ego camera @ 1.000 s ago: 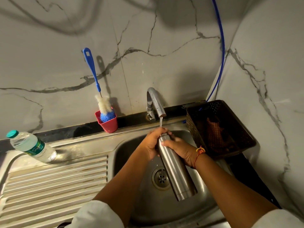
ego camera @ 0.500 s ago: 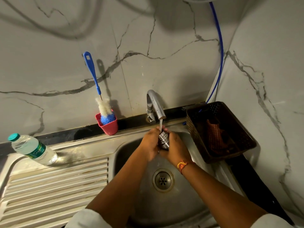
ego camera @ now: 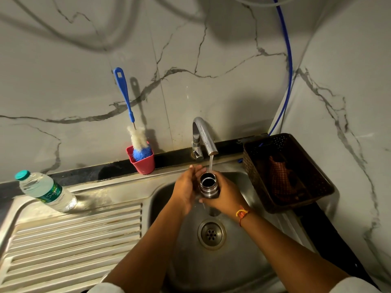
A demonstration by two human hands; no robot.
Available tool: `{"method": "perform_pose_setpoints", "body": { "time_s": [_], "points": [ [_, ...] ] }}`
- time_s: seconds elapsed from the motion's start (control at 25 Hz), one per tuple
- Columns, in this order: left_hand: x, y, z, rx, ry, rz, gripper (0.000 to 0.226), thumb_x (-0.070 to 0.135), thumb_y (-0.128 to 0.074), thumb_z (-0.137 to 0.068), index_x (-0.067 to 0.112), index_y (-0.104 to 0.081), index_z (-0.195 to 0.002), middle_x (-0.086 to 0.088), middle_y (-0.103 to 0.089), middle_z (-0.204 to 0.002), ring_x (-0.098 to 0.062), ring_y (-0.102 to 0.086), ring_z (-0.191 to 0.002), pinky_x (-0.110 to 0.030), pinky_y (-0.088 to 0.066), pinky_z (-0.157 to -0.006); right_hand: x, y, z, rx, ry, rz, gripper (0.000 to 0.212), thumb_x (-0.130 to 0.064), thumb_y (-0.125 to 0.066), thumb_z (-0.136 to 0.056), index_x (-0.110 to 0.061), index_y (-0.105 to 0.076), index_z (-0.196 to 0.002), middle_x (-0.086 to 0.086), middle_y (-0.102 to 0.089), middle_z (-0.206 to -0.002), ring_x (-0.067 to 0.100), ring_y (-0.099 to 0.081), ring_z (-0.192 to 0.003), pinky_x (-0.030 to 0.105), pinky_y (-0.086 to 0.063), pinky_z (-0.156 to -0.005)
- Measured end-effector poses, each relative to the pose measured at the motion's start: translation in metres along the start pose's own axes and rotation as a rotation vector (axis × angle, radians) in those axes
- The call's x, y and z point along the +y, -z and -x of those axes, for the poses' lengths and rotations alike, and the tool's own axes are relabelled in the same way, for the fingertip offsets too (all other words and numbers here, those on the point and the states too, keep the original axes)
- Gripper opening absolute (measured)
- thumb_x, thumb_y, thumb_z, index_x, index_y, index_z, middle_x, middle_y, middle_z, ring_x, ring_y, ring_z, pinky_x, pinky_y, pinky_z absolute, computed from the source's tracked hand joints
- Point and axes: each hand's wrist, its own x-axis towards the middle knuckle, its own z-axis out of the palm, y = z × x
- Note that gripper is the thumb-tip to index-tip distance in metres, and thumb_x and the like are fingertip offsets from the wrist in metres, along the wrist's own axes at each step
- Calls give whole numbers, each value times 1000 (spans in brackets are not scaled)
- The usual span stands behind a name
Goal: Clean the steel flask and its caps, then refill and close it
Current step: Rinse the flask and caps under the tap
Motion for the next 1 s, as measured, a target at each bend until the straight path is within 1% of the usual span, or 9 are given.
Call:
{"method": "perform_pose_setpoints", "body": {
  "time_s": [0.12, 0.28, 0.36, 0.48, 0.56, 0.68, 0.8, 0.92, 1.0],
  "points": [
    [-3, 6, -1, -16, -20, -39, 44, 40, -38, -109, 10, -66, -124, -9, -75, -117, -24, -69, -115, -40, -51, -98, -1, 5, -8, 86, -2, -22, 72, -26, -91, -61, -37, -51, -120, -23, -60, -108, -10, -55, -97, 7, -43, -81],
    [-12, 12, 0, 33, -45, -140, 45, 44, -37, -108, 14, -71, -116, -8, -77, -110, -27, -68, -113, -46, -48, -104, -8, 6, -17, -14, 9, 34, 71, -25, -90, -63, -35, -50, -120, -25, -57, -103, -11, -52, -92, 6, -41, -79],
    [-13, 16, 1, 19, -61, -170, 43, 43, -38, -108, 17, -71, -118, -5, -77, -112, -24, -67, -115, -46, -47, -107, -3, 9, -17, 17, -16, -20, 69, -25, -90, -65, -38, -47, -117, -28, -56, -99, -15, -52, -89, 4, -42, -76],
    [-13, 15, 4, 39, -32, -239, 39, 45, -42, -107, 22, -72, -116, -6, -76, -111, -25, -68, -111, -41, -52, -97, -3, 11, -19, 38, -72, -133, 65, -26, -88, -69, -34, -48, -120, -23, -59, -102, -12, -56, -89, 2, -43, -70],
    [-10, 13, 7, 67, 15, -275, 34, 47, -46, -106, 23, -70, -111, -12, -73, -109, -29, -69, -103, -41, -57, -86, -5, 10, -21, 53, -172, -315, 60, -28, -85, -73, -29, -51, -122, -11, -64, -110, 1, -62, -94, 14, -51, -73],
    [-6, 18, 5, 43, 43, -508, 27, 46, -52, -103, 26, -69, -111, -11, -72, -108, -31, -70, -99, -48, -57, -96, 4, 9, -18, 115, -409, -655, 58, -35, -79, -79, -27, -50, -129, 4, -65, -120, 20, -68, -99, 35, -60, -71],
    [-3, 26, 6, -64, 120, -651, 25, 43, -59, -100, 35, -67, -122, -7, -70, -114, -28, -69, -103, -47, -55, -100, 16, 1, -18, 85, -640, -752, 60, -50, -74, -80, -24, -49, -128, 11, -67, -114, 28, -71, -95, 41, -61, -67],
    [4, 31, 12, -181, 181, -639, 33, 39, -64, -98, 38, -61, -131, -7, -65, -122, -28, -66, -108, -42, -56, -96, 15, -7, -18, 17, -810, -786, 55, -60, -65, -84, -19, -53, -119, 16, -67, -110, 32, -70, -95, 49, -60, -79],
    [9, 35, 12, -203, 211, -602, 33, 39, -67, -96, 38, -63, -129, -9, -67, -121, -30, -68, -107, -41, -59, -90, 17, -12, -17, -20, -894, -857, 51, -61, -59, -87, -18, -56, -113, 17, -66, -110, 33, -67, -100, 51, -56, -88]
  ]
}}
